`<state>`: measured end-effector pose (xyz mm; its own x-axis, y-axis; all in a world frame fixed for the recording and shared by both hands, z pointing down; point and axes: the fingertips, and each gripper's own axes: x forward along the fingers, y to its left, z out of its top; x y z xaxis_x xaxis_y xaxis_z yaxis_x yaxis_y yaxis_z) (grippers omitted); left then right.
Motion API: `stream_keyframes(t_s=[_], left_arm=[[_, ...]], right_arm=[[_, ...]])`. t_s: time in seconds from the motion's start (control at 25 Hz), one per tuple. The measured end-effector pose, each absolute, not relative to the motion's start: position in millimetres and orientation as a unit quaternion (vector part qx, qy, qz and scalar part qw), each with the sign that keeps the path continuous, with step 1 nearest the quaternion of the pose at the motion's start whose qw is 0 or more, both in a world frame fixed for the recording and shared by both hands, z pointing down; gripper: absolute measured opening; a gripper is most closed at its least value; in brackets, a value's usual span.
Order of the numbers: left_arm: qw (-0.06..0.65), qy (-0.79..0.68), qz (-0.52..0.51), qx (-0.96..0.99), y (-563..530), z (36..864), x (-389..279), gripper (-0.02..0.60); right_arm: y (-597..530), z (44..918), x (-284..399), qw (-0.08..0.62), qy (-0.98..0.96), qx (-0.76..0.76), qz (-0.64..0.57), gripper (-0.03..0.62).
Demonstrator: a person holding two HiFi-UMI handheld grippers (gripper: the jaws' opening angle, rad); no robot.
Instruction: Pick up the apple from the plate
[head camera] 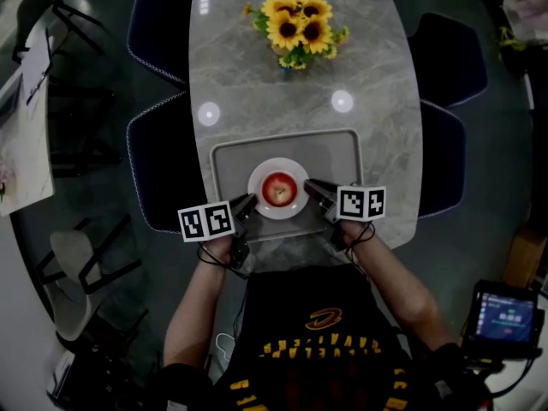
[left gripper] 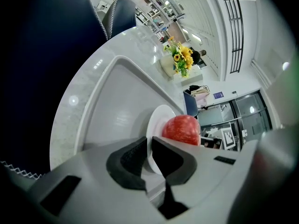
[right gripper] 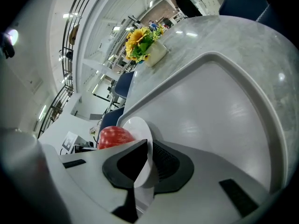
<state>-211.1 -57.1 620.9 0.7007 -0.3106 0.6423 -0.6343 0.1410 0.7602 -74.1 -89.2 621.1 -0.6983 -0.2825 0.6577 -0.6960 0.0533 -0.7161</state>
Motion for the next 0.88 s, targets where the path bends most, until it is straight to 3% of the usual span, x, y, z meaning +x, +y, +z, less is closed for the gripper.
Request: stream_keyframes(t_s=[0.88], left_arm=[[0.657,-0.308,0.104,0.680,-49,560,-191,0.031]], right_arm=[[-72,558,-54,0.155,-0.707,0.352,0.594,0.043]])
